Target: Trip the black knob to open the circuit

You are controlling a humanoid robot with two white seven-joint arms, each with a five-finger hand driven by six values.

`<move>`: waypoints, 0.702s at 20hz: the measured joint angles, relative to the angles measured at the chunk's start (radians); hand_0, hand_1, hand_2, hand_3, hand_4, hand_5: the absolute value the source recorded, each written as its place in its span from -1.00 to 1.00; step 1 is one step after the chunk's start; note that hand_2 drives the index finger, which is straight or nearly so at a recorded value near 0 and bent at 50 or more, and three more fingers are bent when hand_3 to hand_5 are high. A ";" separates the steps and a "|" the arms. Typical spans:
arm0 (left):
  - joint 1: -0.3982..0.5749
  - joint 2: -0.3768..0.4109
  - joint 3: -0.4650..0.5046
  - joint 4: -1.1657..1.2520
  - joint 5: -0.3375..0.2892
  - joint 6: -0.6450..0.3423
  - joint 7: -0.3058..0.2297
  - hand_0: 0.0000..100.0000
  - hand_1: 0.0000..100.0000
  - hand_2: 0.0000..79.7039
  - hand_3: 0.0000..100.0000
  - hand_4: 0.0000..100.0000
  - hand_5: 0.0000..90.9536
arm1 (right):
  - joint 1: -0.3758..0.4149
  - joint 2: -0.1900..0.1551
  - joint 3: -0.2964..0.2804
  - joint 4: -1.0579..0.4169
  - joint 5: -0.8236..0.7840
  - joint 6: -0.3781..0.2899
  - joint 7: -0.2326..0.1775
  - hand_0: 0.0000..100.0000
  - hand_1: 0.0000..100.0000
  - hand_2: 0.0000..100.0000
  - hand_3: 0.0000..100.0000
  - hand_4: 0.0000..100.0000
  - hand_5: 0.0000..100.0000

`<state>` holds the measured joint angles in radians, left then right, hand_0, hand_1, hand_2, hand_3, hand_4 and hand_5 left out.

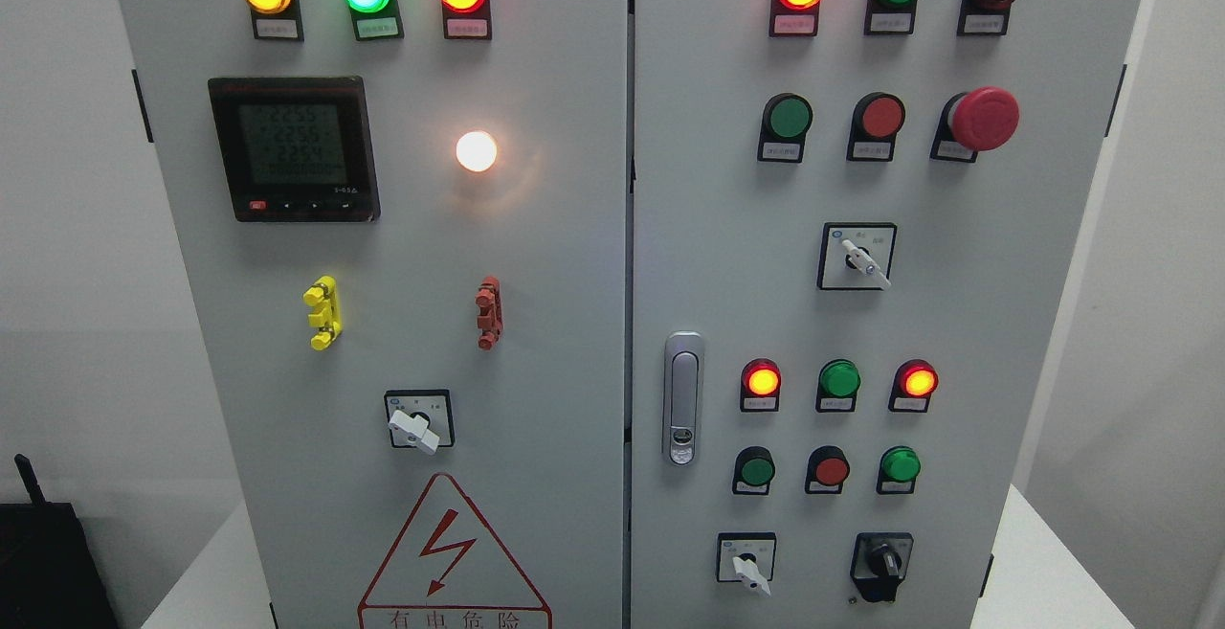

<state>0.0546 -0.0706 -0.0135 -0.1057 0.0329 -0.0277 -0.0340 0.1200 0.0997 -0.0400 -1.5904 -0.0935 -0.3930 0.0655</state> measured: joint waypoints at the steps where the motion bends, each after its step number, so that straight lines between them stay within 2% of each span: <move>1: 0.000 0.000 0.000 0.000 0.000 0.000 0.000 -0.76 -0.22 -1.00 -1.00 -1.00 -1.00 | -0.003 0.000 -0.001 -0.002 0.000 0.000 0.000 0.92 0.66 -1.00 0.87 0.77 0.83; 14: 0.000 0.000 0.000 0.000 0.000 0.000 0.000 -0.76 -0.22 -1.00 -1.00 -1.00 -1.00 | -0.039 -0.003 -0.008 -0.034 0.000 0.046 0.000 0.96 0.68 -1.00 0.88 0.79 0.83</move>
<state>0.0546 -0.0705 -0.0135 -0.1056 0.0329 -0.0277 -0.0339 0.0814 0.0966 -0.0484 -1.6244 -0.0935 -0.3467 0.0654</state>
